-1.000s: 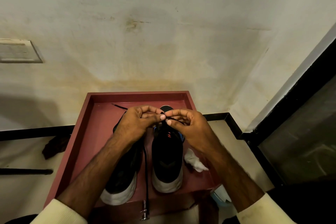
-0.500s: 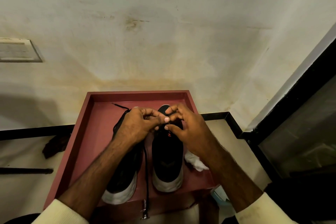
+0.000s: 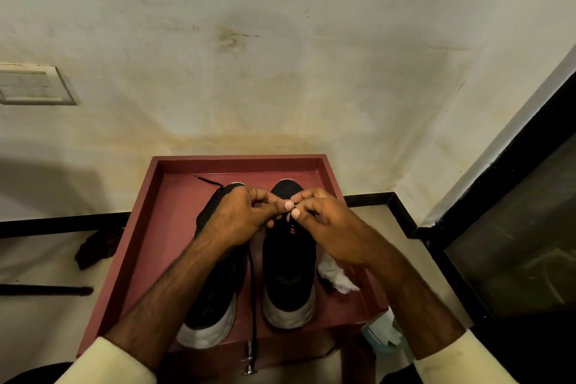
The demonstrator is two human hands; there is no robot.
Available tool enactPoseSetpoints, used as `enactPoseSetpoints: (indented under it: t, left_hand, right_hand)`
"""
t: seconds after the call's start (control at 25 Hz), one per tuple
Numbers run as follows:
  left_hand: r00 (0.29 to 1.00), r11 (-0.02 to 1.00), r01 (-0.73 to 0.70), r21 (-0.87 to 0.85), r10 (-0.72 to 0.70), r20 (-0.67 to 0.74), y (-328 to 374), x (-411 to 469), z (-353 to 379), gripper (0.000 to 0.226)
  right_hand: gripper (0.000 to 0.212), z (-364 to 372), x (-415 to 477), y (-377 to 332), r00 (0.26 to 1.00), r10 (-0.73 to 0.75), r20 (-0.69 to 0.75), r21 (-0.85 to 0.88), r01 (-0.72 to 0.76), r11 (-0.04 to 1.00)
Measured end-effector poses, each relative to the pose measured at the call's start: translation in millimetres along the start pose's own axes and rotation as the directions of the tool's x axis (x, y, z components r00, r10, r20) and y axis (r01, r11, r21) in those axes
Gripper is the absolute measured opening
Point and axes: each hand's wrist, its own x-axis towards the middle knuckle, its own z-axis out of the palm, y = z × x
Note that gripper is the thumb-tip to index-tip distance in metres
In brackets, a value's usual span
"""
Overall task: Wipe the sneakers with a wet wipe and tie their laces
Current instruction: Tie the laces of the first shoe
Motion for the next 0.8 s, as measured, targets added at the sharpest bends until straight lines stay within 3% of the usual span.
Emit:
enactPoseSetpoints:
  t: [0.12, 0.28, 0.36, 0.44, 0.56, 0.6, 0.68, 0.72, 0.8]
  left_hand:
    - [0.999, 0.999, 0.045, 0.004, -0.045, -0.016, 0.3, 0.3, 4.5, 0.035]
    - [0.996, 0.996, 0.092, -0.019, -0.092, -0.019, 0.5, 0.8, 4.6, 0.041]
    - [0.993, 0.992, 0.118, -0.045, -0.119, -0.017, 0.5, 0.8, 4.5, 0.04]
    - [0.991, 0.984, 0.134, -0.119, -0.136, -0.004, 2.1, 0.3, 7.1, 0.038]
    - [0.99, 0.976, 0.137, -0.167, -0.14, -0.005, 3.3, 2.1, 4.3, 0.04]
    - [0.991, 0.987, 0.126, -0.096, -0.129, -0.027, 1.2, 4.2, 0.7, 0.042]
    - [0.991, 0.966, 0.1, 0.237, -0.075, -0.111, -5.3, 9.4, -9.9, 0.043]
    - [0.988, 0.91, 0.1, 0.403, -0.042, -0.151, -7.3, 10.1, -14.3, 0.041]
    - [0.986, 0.818, 0.111, 0.565, -0.021, -0.163, -7.9, 8.0, -17.1, 0.037]
  right_hand:
    - [0.017, -0.7, -3.0, 1.0, 0.999, -0.021, 0.034, 0.074, 0.018, 0.997]
    - [0.019, 7.1, 0.5, 1.3, 0.977, -0.136, -0.167, -0.16, 0.109, 0.981]
    - [0.019, 8.2, -0.4, -1.8, 0.936, -0.188, -0.296, -0.169, 0.143, 0.975]
    - [0.016, 9.6, -2.1, -2.7, 0.902, -0.161, -0.401, -0.036, 0.16, 0.986]
    - [0.01, 16.0, 1.7, -0.4, 0.923, 0.015, -0.384, 0.272, 0.098, 0.957]
    - [0.013, 15.8, 1.6, 1.6, 0.924, 0.101, -0.369, 0.371, 0.047, 0.928]
    - [0.022, 7.6, -1.9, 9.2, 0.896, 0.285, -0.34, 0.512, -0.078, 0.856]
    - [0.026, 1.9, -6.0, 13.3, 0.877, 0.362, -0.315, 0.543, -0.146, 0.827]
    - [0.032, -4.2, -14.2, 22.5, 0.852, 0.452, -0.265, 0.525, -0.266, 0.809]
